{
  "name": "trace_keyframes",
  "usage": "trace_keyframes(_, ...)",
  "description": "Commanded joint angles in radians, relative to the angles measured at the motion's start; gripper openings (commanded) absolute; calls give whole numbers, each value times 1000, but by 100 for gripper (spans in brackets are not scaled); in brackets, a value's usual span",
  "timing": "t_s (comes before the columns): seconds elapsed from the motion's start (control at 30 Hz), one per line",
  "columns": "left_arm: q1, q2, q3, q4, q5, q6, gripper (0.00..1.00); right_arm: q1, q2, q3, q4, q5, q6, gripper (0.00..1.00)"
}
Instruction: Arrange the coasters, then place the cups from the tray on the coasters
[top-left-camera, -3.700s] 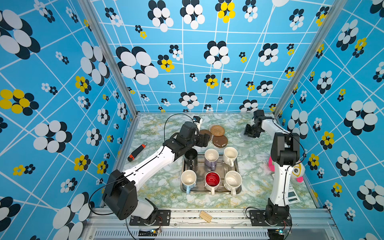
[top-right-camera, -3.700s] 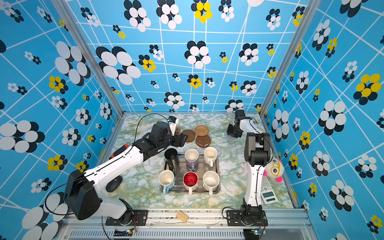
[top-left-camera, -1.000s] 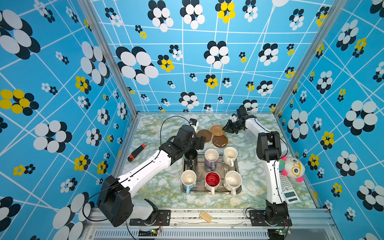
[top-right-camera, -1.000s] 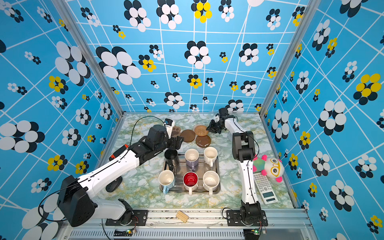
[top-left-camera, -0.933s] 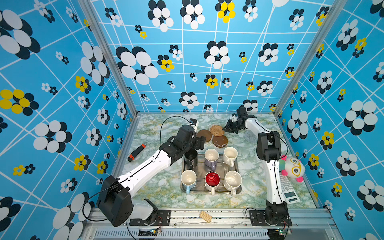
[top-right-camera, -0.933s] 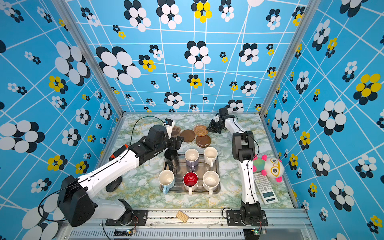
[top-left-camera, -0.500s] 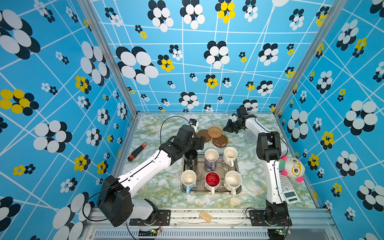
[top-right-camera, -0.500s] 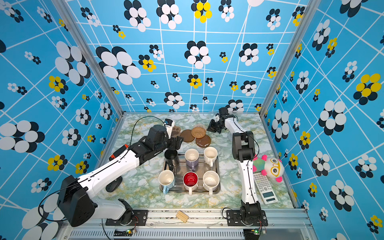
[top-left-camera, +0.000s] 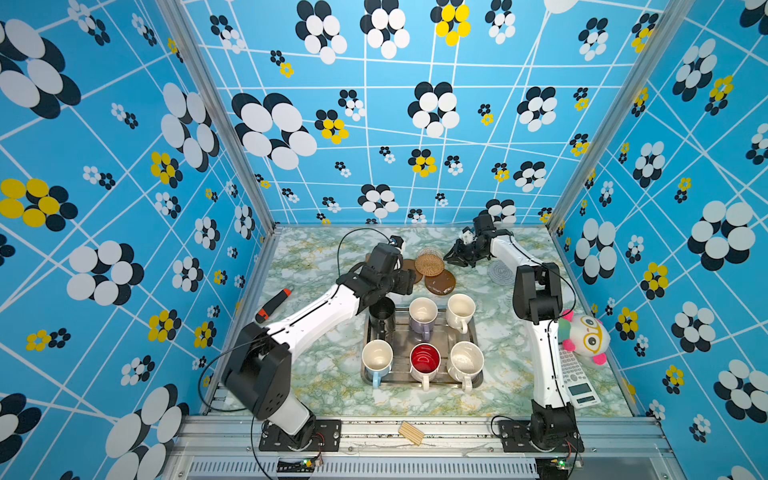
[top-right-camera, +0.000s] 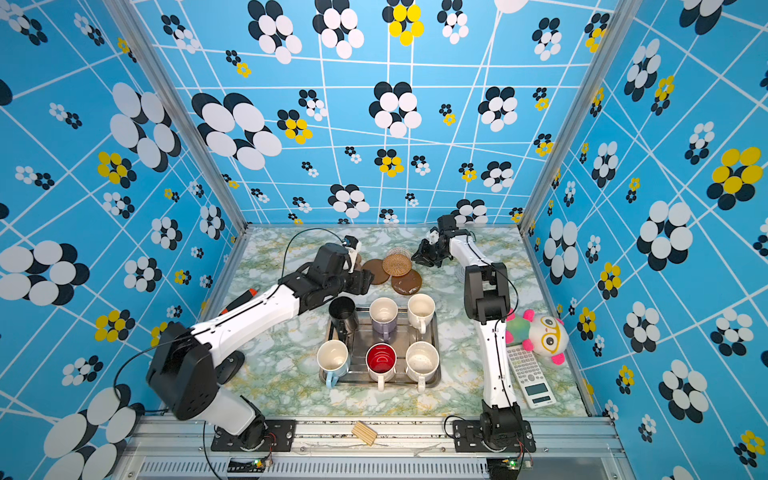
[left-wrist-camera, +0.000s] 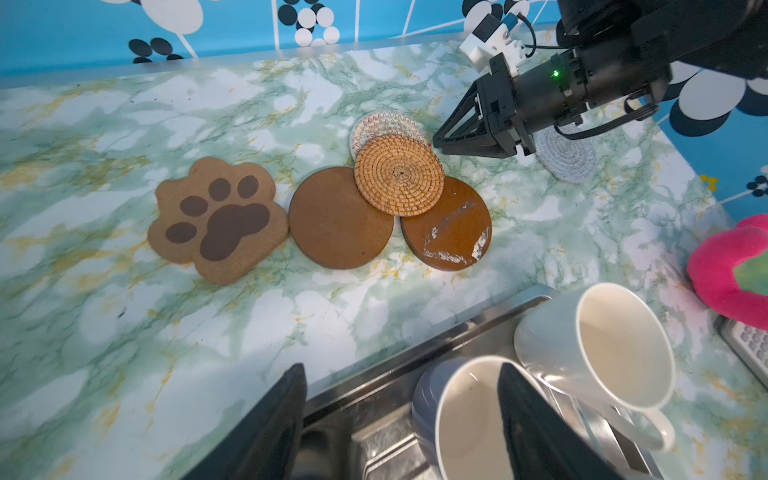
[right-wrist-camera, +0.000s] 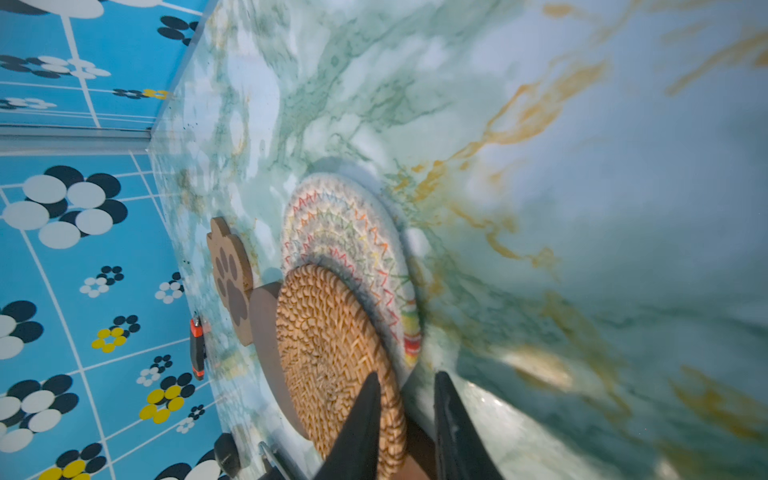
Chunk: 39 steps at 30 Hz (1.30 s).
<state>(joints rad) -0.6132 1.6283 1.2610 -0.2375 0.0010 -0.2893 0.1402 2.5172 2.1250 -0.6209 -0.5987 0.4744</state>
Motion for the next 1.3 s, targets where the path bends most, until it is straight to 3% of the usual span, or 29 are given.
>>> trace_keyframes(0.0,19,127,176,-135,60,28,76,5,-17,-13,-22,-25,-20,28)
trace_keyframes(0.1,40,230,307,-204,95,37,77,5,-17,-13,-22,-30,-22,29)
trace_keyframes(0.27,101,378,458,-278,245,-8,77,5,-10,-11,-20,-44,-25,29)
trace_keyframes(0.5,172,526,560,-218,440,-96,75,5,10,11,-39,-56,-37,29)
trace_keyframes(0.93,201,799,817,-224,542,-192,68,6,35,33,-56,-96,-50,29)
trace_keyframes(1.27,210,884,872,-202,574,-244,65,6,44,60,-88,-107,-72,29)
